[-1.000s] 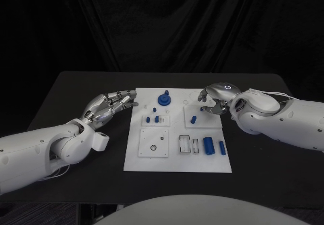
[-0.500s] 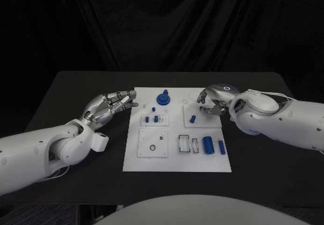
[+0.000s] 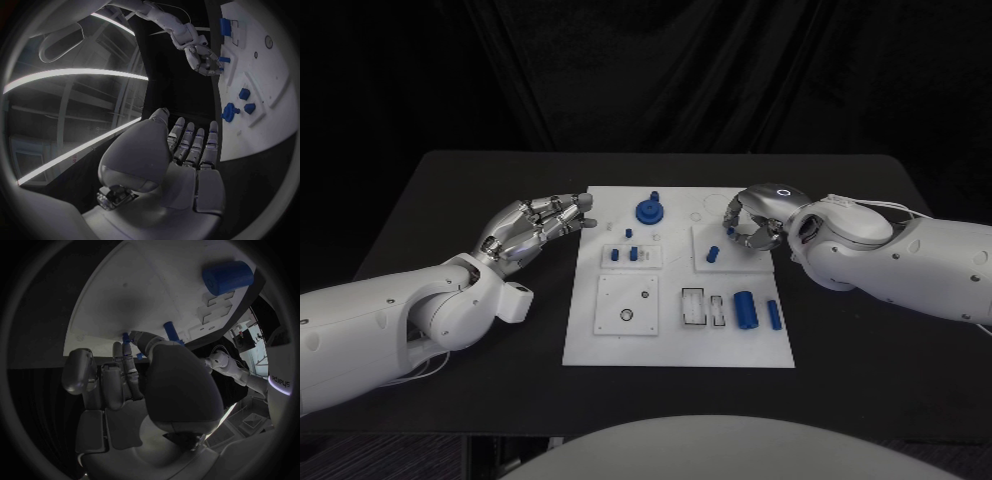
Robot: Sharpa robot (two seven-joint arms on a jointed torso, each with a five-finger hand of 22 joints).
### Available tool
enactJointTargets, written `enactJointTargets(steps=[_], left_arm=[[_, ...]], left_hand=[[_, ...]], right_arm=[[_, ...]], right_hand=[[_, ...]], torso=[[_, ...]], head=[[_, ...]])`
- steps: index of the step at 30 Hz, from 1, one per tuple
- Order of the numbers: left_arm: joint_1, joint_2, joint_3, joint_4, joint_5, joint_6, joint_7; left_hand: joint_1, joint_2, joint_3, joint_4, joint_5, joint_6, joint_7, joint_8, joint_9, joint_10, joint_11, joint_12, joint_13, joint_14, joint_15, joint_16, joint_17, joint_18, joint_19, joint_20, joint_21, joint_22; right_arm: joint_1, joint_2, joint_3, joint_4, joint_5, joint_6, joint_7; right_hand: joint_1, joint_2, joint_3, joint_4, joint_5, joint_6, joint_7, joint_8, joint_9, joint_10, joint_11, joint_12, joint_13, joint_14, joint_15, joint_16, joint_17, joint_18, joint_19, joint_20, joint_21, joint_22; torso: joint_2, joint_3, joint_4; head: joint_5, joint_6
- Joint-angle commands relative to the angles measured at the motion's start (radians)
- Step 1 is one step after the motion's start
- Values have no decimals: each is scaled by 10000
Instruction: Assemble the parts on the task board
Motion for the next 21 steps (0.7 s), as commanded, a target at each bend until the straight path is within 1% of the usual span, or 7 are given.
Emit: enactJointTargets(steps=[1,4,14,21], left_arm=[[-21,38,9,-13,51,190,2242],[-24,64,9,-43,51,219,2201],[-32,85,9,-74,51,257,2103],[-34,89,9,-82,51,255,2050]], left_hand=[[134,-7,-21,-52,49,56,17,36,-15,-19,92,42,-15,-8,79,-40,-13,106,-32,65,-37,-18],[183,6,-8,-69,96,40,33,33,-33,-38,111,32,-25,-10,98,-32,-11,115,-42,90,-44,-24],[306,15,24,-117,195,129,56,52,-54,-53,144,50,-34,71,197,87,8,118,-37,179,-44,-31],[364,16,41,-138,238,354,68,93,-35,-53,175,63,-34,145,265,182,20,104,-13,230,-32,-29]], right_arm=[[-33,29,8,-66,2,-55,121],[-43,72,8,-143,46,-44,160],[-105,188,9,-269,154,-35,266],[-121,229,10,-332,313,-23,327]], right_hand=[[81,88,24,-106,129,177,-29,91,64,153,-16,-14,-51,369,-76,-32,892,-57,-31,-77,-8,1472],[163,128,68,-202,309,280,-51,142,152,252,-43,-28,-117,367,-105,-38,876,-57,-28,-104,-3,1474],[207,190,104,-272,401,339,-59,170,237,411,-71,-19,-180,358,-129,-57,843,-59,-25,-128,6,1477],[381,312,214,-464,488,393,-71,187,362,671,-123,-21,-285,331,-178,-109,766,-52,-38,-178,-11,1472]], torso=[[-8,-6,14],[-3,-4,13],[-2,-14,10],[-5,-20,7]], head=[[-10,-2],[-10,-2],[8,-2],[26,-2]])
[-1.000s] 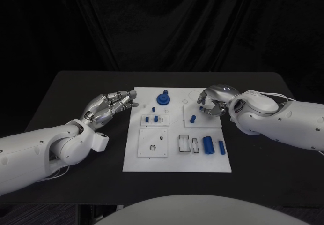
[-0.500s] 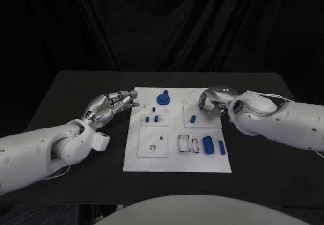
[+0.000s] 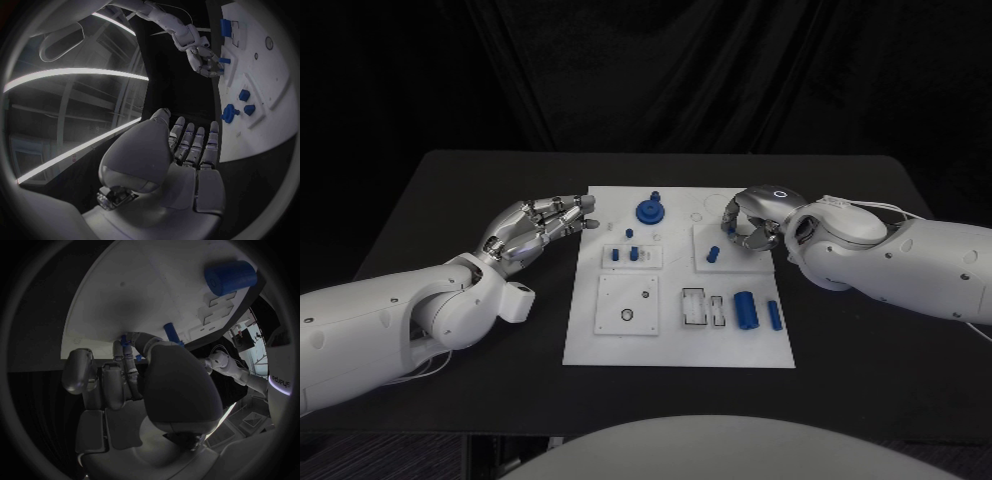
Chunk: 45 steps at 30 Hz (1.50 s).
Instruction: Assemble the parts on the task board
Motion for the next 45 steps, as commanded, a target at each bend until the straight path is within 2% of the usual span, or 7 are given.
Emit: enactJointTargets(steps=[1,10,20,28,37,43,45], left_arm=[[-15,15,9,6,46,150,2040],[-18,26,9,-16,46,148,1994],[-21,40,8,-68,47,148,1952],[-22,34,8,-87,47,136,1911],[-22,50,8,-103,48,125,1874],[-22,78,8,-113,48,121,1860],[-22,87,8,-124,48,124,1855]], left_hand=[[109,18,15,-58,83,141,-2,60,14,-11,78,71,-14,45,93,83,21,103,-7,94,-29,-8],[167,18,42,-83,153,329,20,105,32,2,128,93,-12,116,145,175,30,79,32,118,-8,-3],[191,16,55,-90,198,369,31,118,30,13,148,111,-11,176,176,255,39,59,63,126,9,2],[193,17,58,-88,205,377,36,120,29,8,152,104,-12,183,186,261,39,52,73,129,14,3],[193,17,59,-85,207,381,41,121,28,5,151,101,-13,188,190,269,40,48,77,129,16,4],[193,17,59,-85,207,381,41,121,28,5,151,101,-13,188,190,269,40,48,77,129,16,4],[193,17,59,-85,207,381,41,121,28,5,151,101,-13,188,190,269,40,48,77,129,16,4]], right_arm=[[-32,16,7,-51,179,-5,125],[-35,50,7,-129,327,97,195],[-34,6,16,-104,366,-221,319],[4,-185,120,208,370,-505,348],[471,-425,172,740,370,-510,222],[731,-633,176,1373,370,-439,109],[766,-655,175,1626,368,-391,81]], right_hand=[[106,31,27,-103,61,60,10,50,43,120,-4,-19,-31,298,-75,-36,768,-52,-5,-74,-13,1471],[298,130,120,-361,130,108,-20,48,181,587,-87,5,-136,230,-152,-166,600,-28,-63,-142,-106,1444],[498,242,230,-645,3,209,-67,46,331,1029,-172,-33,-238,213,-236,-228,515,-33,-63,-233,-66,1454],[481,230,222,-652,-30,223,-70,46,347,1059,-177,-49,-251,195,-240,-269,462,-26,-76,-239,-93,1445],[403,206,195,-630,-133,242,-76,34,389,1112,-186,-118,-301,194,-247,-287,438,-28,-79,-247,-95,1440],[374,210,185,-619,-197,253,-86,28,413,1158,-199,-147,-324,193,-254,-297,425,-29,-79,-251,-93,1439],[374,210,185,-619,-197,253,-86,28,413,1158,-199,-147,-324,193,-254,-297,425,-29,-79,-251,-93,1439]], torso=[[0,-5,-1],[-1,-7,7],[-6,-13,-14],[-2,-14,-8],[-14,-19,-5],[-30,-40,2],[-12,-32,1]], head=[[9,-2],[1,-2],[45,-2],[74,-2],[92,-2],[130,-2],[145,-2]])
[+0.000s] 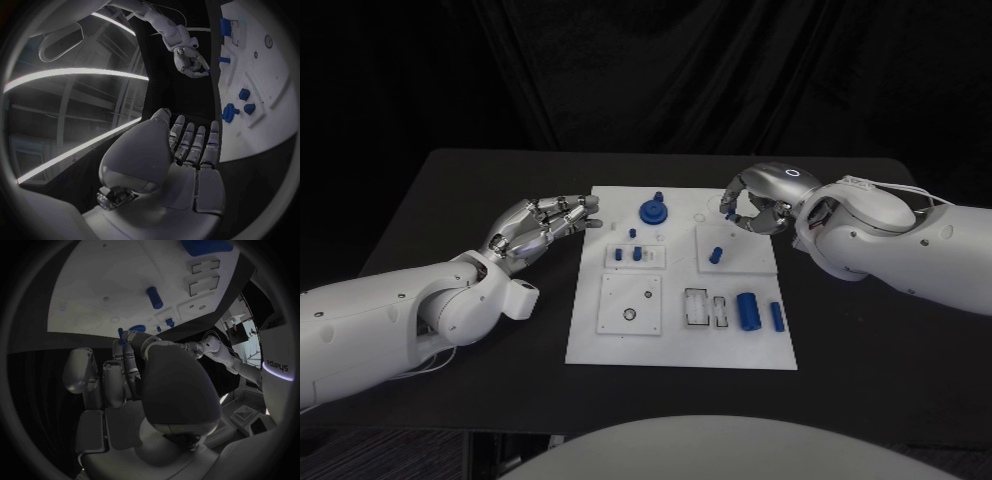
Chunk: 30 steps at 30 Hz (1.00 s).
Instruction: Assemble the parts on the task board
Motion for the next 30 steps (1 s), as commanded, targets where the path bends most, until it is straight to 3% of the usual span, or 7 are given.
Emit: enactJointTargets(steps=[1,5,7,14,23,30], left_arm=[[-12,28,9,-9,41,105,1847],[-13,53,9,-27,41,120,1844],[-14,63,9,-35,41,127,1840],[-14,74,9,-28,41,119,1839],[-14,66,9,1,42,99,1834],[-14,76,9,10,42,108,1827]], left_hand=[[111,11,3,-30,53,60,3,44,12,6,82,23,-15,49,52,37,11,51,4,58,16,2],[108,22,10,-16,58,49,17,45,6,-4,91,14,-17,63,69,54,11,36,19,59,24,4],[108,22,10,-16,58,49,17,45,6,-4,91,14,-17,63,69,54,11,36,19,59,24,4],[105,42,20,-3,60,39,22,44,1,-5,100,19,-17,65,79,58,10,26,27,59,28,5],[96,65,30,19,57,44,29,45,-2,-9,109,19,-17,71,88,71,10,14,36,57,33,6],[90,74,33,30,55,38,31,45,-4,-13,114,17,-17,68,91,69,9,9,38,56,34,6]], right_arm=[[51,-21,0,394,-27,-49,-200],[49,55,-17,885,-136,147,-281],[-23,169,-26,1179,-227,258,-317],[-398,733,-36,1679,-568,482,-315],[-848,1551,-39,1622,-1116,736,-268],[-1100,1883,-39,1407,-1366,775,-334]], right_hand=[[-46,-18,-9,-17,-28,96,3,29,15,315,-251,-2,-4,210,-93,-51,425,-30,28,-74,-22,1433],[-36,-13,-7,-29,-54,100,-6,24,29,348,-262,-12,-14,219,-101,-40,438,-29,29,-79,-21,1433],[-37,-13,-8,-29,-55,100,-6,23,30,351,-262,-12,-14,221,-102,-35,444,-29,29,-79,-21,1433],[-44,-19,-21,-33,-72,89,-7,11,37,382,-269,-11,-18,239,-107,-6,479,-37,46,-83,15,1443],[-46,-19,-30,-37,-76,81,-8,2,43,398,-273,-14,-21,258,-112,25,516,-48,71,-86,66,1457],[-54,-23,-40,-38,-79,72,-7,-7,46,402,-272,-21,-25,263,-113,28,517,-49,75,-88,73,1459]], torso=[[13,-1,2],[16,0,4],[12,-10,21],[34,17,-5],[31,13,2],[32,16,46]], head=[[30,-2],[40,-2],[58,-2],[193,-2],[272,-2],[235,-2]])
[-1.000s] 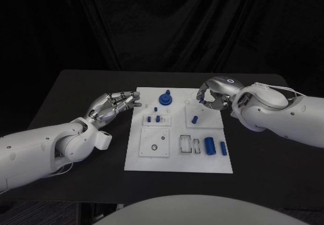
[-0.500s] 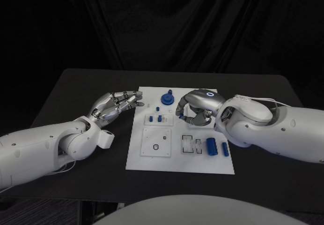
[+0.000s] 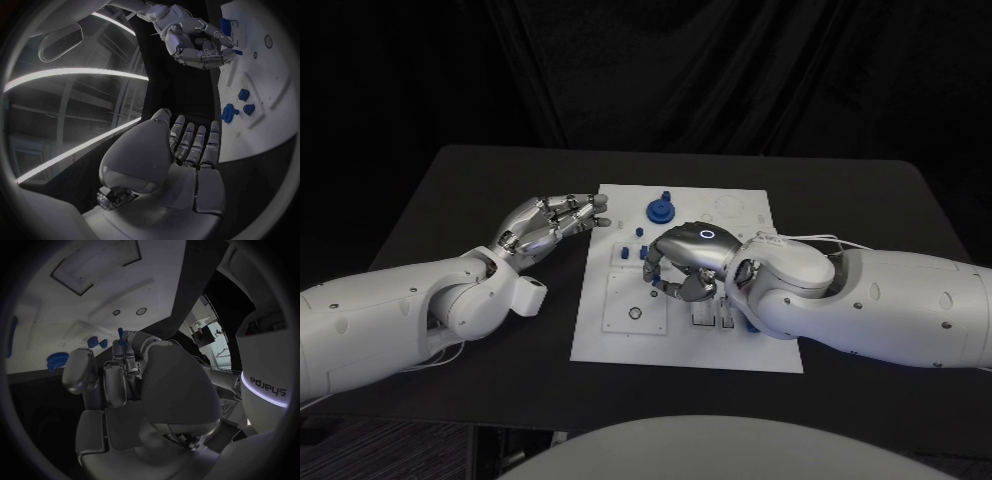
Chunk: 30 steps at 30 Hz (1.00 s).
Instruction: Assemble the parts on the task board
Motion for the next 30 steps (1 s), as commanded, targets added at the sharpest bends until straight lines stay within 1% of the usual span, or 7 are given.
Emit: enactJointTargets(steps=[1,5,9,13,16,19,30], left_arm=[[-12,20,8,27,39,112,1823],[-12,28,8,28,39,126,1816],[-12,29,8,29,39,133,1809],[-12,27,8,32,39,141,1795],[-12,30,8,31,39,147,1787],[-12,34,8,29,39,150,1779],[-13,77,8,-14,39,180,1748]], left_hand=[[52,36,33,30,55,39,31,45,-2,24,78,17,-9,33,56,23,12,10,39,56,34,6],[46,53,41,47,56,31,34,45,-6,22,83,18,-9,35,62,31,12,1,44,55,37,6],[45,65,48,56,59,23,35,44,-9,18,88,17,-10,44,66,50,14,-4,47,55,38,7],[45,69,50,58,60,27,36,45,-9,17,88,17,-10,51,69,63,15,-6,48,54,39,7],[45,74,54,62,61,23,36,44,-11,16,89,17,-10,62,73,81,18,-9,50,55,40,7],[45,75,55,62,62,23,36,44,-11,16,89,17,-10,64,73,85,18,-9,50,55,40,7],[55,89,73,69,69,17,28,43,-17,39,112,59,-4,99,93,136,25,-26,60,55,45,8]], right_arm=[[-98,89,3,-88,-453,136,-227],[-191,174,4,-180,-624,110,-292],[-260,232,4,-254,-720,134,-357],[-308,271,4,-298,-753,152,-385],[-334,295,4,-329,-763,164,-394],[-348,308,4,-367,-768,185,-402],[-389,368,4,-520,-773,204,-346]], right_hand=[[-50,-19,-37,-39,-8,46,20,-6,17,364,-307,26,7,263,-42,22,517,-49,40,-53,31,1462],[-56,-23,-47,-41,-8,38,20,-14,21,366,-308,18,3,269,-43,30,525,-54,52,-55,53,1468],[-58,-25,-50,-42,-9,37,20,-16,22,368,-308,16,2,269,-43,29,523,-52,48,-55,43,1464],[-58,-25,-50,-42,-9,37,20,-16,22,368,-308,16,2,269,-43,29,523,-52,48,-55,43,1464],[-58,-25,-50,-42,-9,37,20,-16,22,368,-308,16,2,269,-43,29,523,-52,48,-55,43,1464],[-60,-29,-57,-46,-10,31,19,-22,25,371,-309,9,-3,268,-44,21,511,-50,45,-56,34,1462],[-58,-29,-61,-51,-10,26,18,-28,28,375,-310,4,-6,261,-44,5,490,-45,38,-58,16,1456]], torso=[[1,-1,29],[3,0,-3],[-3,-12,-39],[3,-7,-67],[-3,-5,-54],[-16,-8,-22],[-23,-8,-17]], head=[[-13,-2],[31,-2],[92,-2],[152,-2],[147,-2],[130,-2],[152,-2]])
